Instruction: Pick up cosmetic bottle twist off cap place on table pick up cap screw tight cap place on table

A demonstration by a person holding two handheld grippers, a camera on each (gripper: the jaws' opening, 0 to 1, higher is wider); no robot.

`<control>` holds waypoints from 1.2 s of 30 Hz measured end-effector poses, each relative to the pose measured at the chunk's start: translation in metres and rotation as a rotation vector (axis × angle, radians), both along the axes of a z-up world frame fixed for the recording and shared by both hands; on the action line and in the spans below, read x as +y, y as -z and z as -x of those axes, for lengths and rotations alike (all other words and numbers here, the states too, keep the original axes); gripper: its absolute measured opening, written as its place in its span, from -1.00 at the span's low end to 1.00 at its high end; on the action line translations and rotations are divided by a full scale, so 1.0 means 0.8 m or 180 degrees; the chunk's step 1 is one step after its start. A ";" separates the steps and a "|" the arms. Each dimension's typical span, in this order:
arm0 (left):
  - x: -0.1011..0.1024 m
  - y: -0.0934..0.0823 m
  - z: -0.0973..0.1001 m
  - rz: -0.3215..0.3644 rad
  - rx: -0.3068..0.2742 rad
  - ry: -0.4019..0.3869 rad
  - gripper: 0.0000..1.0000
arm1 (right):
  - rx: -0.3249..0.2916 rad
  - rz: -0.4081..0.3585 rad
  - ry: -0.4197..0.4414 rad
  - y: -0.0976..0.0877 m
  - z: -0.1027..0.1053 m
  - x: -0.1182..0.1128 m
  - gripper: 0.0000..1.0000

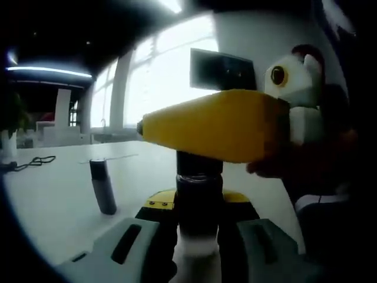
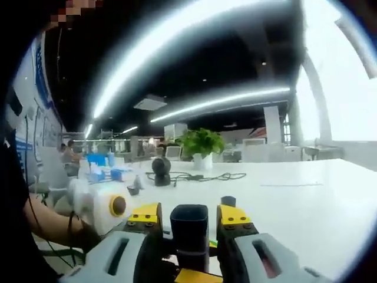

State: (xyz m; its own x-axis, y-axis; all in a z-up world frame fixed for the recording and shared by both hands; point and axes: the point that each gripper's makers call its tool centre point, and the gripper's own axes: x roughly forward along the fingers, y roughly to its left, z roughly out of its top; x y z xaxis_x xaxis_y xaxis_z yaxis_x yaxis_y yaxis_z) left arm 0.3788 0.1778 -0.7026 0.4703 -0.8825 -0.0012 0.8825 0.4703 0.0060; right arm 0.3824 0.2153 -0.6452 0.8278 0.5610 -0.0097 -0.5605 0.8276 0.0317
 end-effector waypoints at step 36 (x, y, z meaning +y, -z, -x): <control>-0.002 -0.001 0.004 -0.0002 -0.0020 0.0052 -0.70 | -0.0045 0.0233 -0.0477 0.002 0.006 0.011 -0.66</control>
